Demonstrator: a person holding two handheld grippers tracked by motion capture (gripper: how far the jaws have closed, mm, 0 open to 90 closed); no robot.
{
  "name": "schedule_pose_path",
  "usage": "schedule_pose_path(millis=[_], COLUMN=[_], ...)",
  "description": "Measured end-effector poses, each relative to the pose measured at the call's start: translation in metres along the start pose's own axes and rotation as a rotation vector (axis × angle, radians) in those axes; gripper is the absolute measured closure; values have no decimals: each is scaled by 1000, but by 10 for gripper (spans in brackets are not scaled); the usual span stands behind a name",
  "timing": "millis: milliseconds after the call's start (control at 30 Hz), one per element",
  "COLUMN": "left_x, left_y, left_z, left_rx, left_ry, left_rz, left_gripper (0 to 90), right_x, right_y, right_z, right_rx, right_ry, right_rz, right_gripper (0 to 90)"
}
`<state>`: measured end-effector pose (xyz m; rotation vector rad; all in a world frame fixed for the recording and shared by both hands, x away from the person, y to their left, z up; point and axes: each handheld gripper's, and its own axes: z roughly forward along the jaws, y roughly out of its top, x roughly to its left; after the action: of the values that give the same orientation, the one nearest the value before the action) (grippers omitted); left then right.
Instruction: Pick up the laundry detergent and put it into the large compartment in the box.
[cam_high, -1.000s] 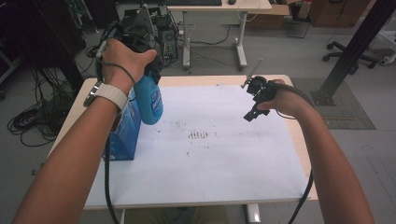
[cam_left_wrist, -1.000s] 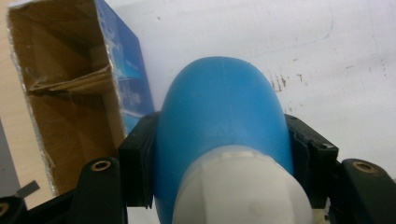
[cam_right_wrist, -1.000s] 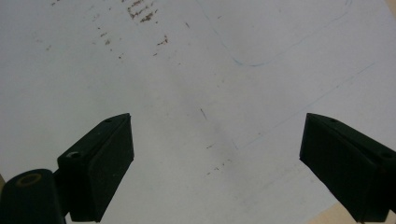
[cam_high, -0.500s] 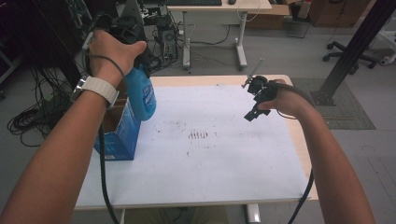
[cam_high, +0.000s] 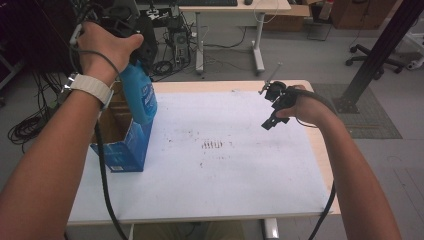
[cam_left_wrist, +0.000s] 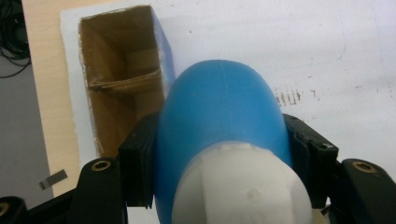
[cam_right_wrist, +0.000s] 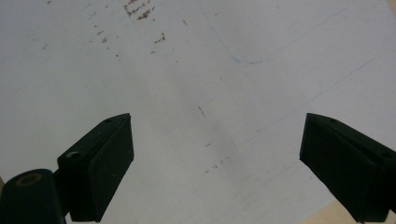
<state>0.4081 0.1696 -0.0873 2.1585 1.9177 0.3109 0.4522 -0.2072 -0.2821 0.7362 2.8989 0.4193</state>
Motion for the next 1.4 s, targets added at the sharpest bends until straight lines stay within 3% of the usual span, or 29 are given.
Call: schedule_pose_path(millis=[300,900,1400], left_x=[12,42,65], left_y=[-1,-6,-12], left_z=[-5,-11,-4], left_rx=[-13,-26,-28], left_ry=[1,46,78], left_rz=[-23,-68,-89], left_gripper=[374,373,373], right_x=[-1,-2,-2], right_y=[0,0,1], right_z=[0,2,3], right_rx=[2,8,9], right_ry=[2,1,3], right_rz=[4,4,2], right_gripper=[101,100,100])
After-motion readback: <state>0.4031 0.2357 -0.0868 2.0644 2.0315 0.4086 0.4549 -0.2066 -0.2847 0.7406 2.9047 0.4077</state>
